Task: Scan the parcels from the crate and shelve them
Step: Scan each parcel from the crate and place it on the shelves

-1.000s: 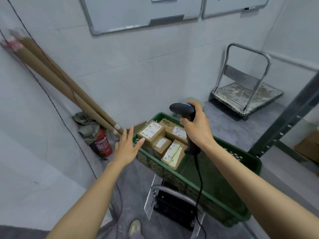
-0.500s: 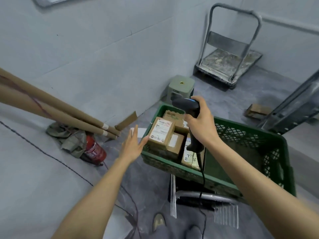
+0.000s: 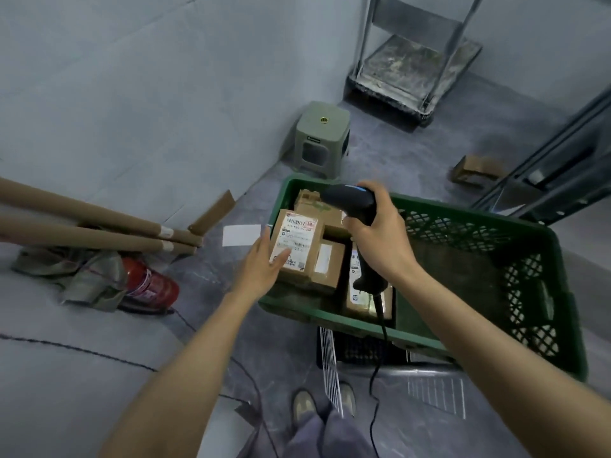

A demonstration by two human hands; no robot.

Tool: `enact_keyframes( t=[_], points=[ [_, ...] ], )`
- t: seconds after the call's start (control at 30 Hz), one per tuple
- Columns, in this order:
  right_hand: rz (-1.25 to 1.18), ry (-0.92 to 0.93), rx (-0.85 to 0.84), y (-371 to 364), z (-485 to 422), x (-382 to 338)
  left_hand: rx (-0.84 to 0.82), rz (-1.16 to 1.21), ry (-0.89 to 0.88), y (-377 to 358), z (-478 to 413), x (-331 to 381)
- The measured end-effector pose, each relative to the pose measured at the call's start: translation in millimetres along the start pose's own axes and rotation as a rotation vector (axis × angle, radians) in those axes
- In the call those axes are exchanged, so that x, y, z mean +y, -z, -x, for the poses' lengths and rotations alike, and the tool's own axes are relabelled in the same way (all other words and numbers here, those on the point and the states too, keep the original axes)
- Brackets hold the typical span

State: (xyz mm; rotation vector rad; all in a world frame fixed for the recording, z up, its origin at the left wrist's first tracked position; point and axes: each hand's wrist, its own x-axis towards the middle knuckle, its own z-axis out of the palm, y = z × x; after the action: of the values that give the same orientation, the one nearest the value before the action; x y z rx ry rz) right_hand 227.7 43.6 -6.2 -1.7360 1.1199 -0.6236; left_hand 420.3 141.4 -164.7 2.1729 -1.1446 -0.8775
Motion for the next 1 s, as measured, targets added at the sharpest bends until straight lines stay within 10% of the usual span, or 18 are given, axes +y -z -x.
enact_keyframes(
  t=[0.4, 1.0],
  points=[
    [-0.001, -0.088, 0.017, -5.7, -1.9, 34.4, 0.212, 0.063, 0.002, -38.6, -1.3, 0.0],
    [0.024, -0.129, 0.05, -12.9, -4.4, 51.9, -0.033, 0.226, -0.015, -34.1, -23.1, -12.8]
  ],
)
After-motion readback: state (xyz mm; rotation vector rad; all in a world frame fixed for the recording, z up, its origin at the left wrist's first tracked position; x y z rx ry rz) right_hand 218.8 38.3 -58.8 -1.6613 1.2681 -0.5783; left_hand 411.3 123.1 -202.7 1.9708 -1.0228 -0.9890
